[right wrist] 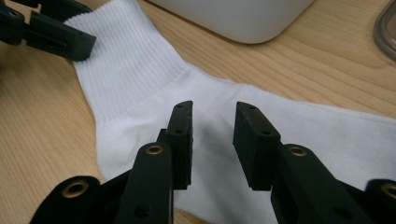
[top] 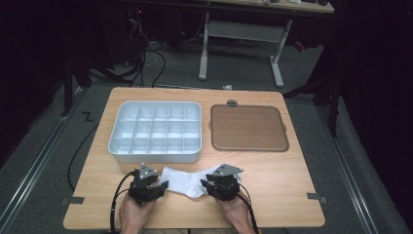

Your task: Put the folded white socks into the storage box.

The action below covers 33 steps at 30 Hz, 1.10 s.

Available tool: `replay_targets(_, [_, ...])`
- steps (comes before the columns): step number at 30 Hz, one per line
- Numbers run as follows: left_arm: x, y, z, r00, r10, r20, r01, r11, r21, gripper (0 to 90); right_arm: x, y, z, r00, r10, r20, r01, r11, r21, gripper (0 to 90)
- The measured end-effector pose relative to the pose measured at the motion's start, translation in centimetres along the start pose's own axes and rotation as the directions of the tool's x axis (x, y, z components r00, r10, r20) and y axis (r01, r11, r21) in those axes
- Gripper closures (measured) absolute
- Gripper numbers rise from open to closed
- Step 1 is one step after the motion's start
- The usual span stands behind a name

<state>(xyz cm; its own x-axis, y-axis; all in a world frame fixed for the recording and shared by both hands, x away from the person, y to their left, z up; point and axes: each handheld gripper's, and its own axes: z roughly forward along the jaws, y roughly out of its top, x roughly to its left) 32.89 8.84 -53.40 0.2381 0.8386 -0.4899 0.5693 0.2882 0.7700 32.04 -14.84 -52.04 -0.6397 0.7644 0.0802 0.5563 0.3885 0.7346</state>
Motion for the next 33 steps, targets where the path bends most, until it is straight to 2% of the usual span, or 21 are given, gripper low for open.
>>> replay_targets(7, [-0.1,0.1,0.0,0.9996,-0.022,0.018,0.022,0.9997,0.014,63.1,0.2,-0.5,0.6,0.9997,-0.019,0.015,0.019,1.0,0.024,68.2])
replay_targets(13, [0.0,0.2,-0.1,0.998,-0.05,0.039,0.048,0.998,0.042,71.7,0.8,-0.8,0.7,0.9955,-0.078,0.053,0.077,0.997,0.016,66.6])
replay_targets(15, [0.0,0.3,-0.1,0.9976,-0.054,0.043,0.052,0.9976,0.045,73.1,0.9,-0.8,0.7,0.9948,-0.083,0.058,0.083,0.996,0.016,66.5])
replay_targets(25, [0.3,0.6,-0.1,0.993,-0.097,0.068,0.092,0.9936,0.066,79.4,0.9,-1.1,0.7,0.9949,-0.081,0.061,0.081,0.997,-0.004,66.3])
replay_targets(33, [0.3,0.9,-0.3,0.9909,-0.109,0.08,0.103,0.992,0.073,80.6,0.9,-1.1,0.7,0.9952,-0.077,0.06,0.078,0.997,-0.001,66.3])
